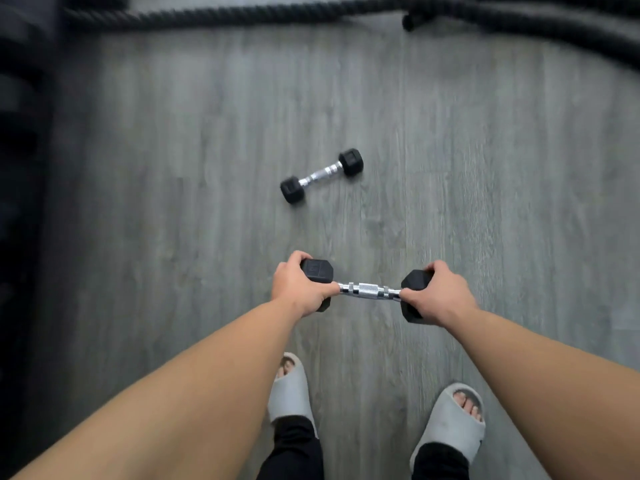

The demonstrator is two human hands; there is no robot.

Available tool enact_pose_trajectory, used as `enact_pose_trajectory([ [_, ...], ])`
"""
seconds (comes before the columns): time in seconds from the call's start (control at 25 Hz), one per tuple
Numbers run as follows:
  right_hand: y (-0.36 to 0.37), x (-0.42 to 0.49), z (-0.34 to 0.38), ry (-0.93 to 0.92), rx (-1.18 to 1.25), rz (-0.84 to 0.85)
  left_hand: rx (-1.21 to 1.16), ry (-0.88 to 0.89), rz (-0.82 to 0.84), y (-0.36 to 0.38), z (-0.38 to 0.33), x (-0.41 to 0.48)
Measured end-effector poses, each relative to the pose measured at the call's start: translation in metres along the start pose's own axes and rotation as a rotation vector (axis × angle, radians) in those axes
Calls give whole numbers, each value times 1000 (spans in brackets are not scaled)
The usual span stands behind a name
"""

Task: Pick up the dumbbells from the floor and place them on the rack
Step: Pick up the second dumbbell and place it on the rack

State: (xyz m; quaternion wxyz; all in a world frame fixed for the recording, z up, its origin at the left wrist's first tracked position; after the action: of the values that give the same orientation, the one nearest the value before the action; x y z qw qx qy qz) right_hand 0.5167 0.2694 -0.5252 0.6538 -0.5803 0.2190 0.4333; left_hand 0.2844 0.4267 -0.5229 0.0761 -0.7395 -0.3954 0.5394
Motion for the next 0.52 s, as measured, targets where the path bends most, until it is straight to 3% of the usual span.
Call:
enact_pose_trajectory([
  [0.32,-108,-196,212,-212,27,-67,-72,113,-236,-265,-82,-126],
  [0.52,-127,-328,321,-342,100,-92,-64,186,-382,-427,-93,-212],
])
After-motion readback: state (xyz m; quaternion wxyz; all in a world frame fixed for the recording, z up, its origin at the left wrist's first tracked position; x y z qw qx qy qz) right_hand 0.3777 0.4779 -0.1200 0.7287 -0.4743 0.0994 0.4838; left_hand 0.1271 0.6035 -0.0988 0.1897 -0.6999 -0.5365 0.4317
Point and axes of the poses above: each hand's wrist, its own x-axis towards the middle knuckle, its own y-axis out of the palm, z = x × y, the point moved 6 cm from there along x, towards the middle knuckle
